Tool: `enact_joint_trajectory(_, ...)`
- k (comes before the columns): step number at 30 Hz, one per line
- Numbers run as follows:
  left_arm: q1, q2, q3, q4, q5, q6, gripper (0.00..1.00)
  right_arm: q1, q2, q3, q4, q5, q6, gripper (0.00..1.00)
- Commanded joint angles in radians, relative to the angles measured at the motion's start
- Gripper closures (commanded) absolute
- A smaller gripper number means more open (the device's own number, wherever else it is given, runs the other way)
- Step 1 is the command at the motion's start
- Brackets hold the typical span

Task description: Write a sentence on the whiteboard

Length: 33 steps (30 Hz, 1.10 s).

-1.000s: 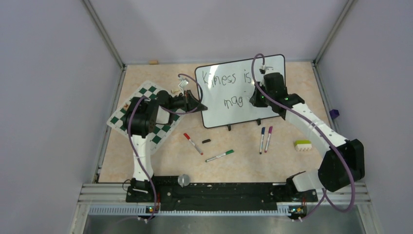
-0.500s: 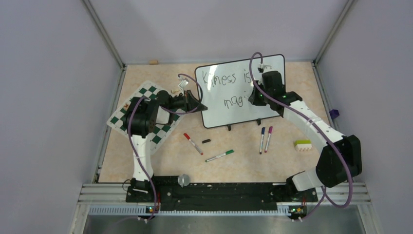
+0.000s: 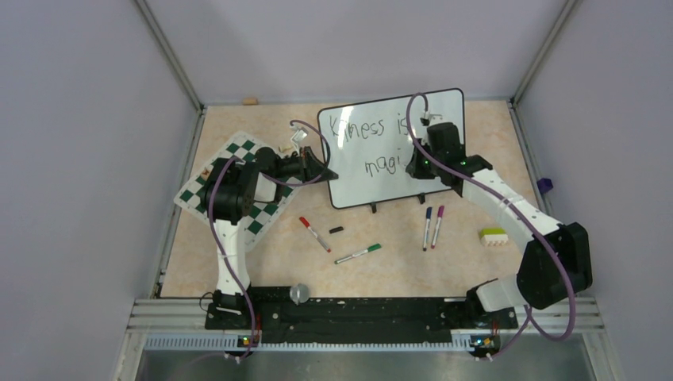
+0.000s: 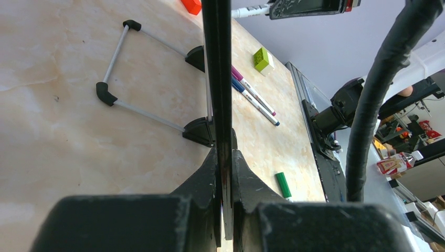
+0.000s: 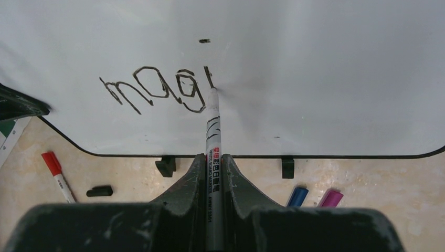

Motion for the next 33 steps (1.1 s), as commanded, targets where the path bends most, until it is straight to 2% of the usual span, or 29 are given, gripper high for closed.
enact_joint_trajectory(1, -0.002, -0.034, 0.016, 0.162, 0.022, 0.054, 1.0, -0.006, -0.029, -0.036, 0.024, 0.02, 0.011, 1.0)
enact_joint_trajectory(21, -0.002, -0.03, 0.022, 0.162, 0.024, 0.05, 1.0, -0.008, -0.081, 0.077, -0.064, 0.039, 0.023, 1.0)
enact_joint_trajectory(33, -0.002, -0.029, 0.024, 0.162, 0.03, 0.049, 1.0, -0.025, -0.02, 0.134, -0.075, 0.087, 0.007, 1.0)
